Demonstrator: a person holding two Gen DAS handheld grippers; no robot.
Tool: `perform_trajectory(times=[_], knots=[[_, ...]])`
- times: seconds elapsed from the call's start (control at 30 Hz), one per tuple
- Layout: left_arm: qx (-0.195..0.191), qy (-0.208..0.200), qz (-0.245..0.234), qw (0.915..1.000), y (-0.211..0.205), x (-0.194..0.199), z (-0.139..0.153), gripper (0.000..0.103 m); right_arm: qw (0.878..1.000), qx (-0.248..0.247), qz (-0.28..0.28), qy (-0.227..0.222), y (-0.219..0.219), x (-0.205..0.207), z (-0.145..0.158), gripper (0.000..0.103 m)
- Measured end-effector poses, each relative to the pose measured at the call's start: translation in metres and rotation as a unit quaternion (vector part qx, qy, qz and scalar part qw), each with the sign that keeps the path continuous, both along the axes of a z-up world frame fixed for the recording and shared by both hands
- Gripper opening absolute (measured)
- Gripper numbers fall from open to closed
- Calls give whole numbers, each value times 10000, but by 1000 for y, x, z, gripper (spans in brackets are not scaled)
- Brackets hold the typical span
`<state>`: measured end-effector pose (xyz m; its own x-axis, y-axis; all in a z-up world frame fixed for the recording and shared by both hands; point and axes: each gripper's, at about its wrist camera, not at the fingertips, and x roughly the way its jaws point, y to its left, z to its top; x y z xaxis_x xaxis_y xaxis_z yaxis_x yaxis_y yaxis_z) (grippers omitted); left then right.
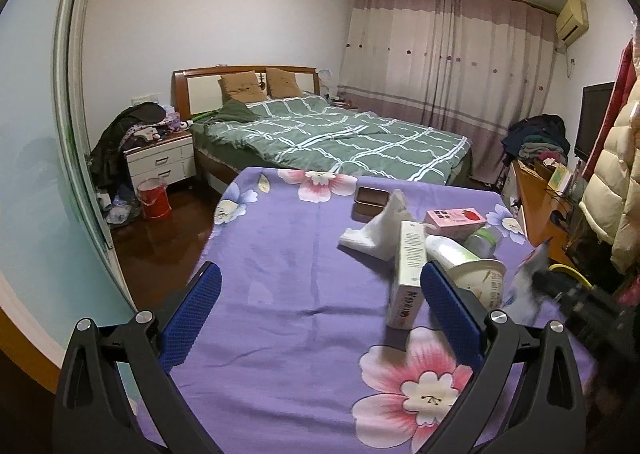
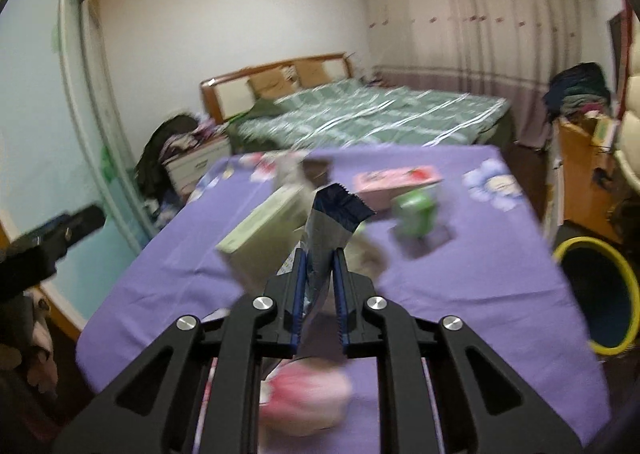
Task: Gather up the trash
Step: 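Grasp the grey crumpled wrapper with the right gripper, then carry the grey wrapper over the bin and open the right gripper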
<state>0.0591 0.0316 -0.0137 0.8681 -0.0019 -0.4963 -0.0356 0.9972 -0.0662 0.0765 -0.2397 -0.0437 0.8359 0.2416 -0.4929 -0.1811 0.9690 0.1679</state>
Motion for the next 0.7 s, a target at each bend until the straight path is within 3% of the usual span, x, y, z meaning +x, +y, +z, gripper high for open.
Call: perform_trajectory(times=[0.2,0.4,0.7], knots=[[-32,131,-245,9996,-24,11,-8,98,9940,-134,-1081,-108,-78,11,5,13],[-26,402,-537,9977,-53,28,-22,98,9759,-250,-2165,95,-165,31,-14,13],[-122,805,-733,9940,-77,61,-49,98,9498,-248,-3056,624,-257,48,-53,14]])
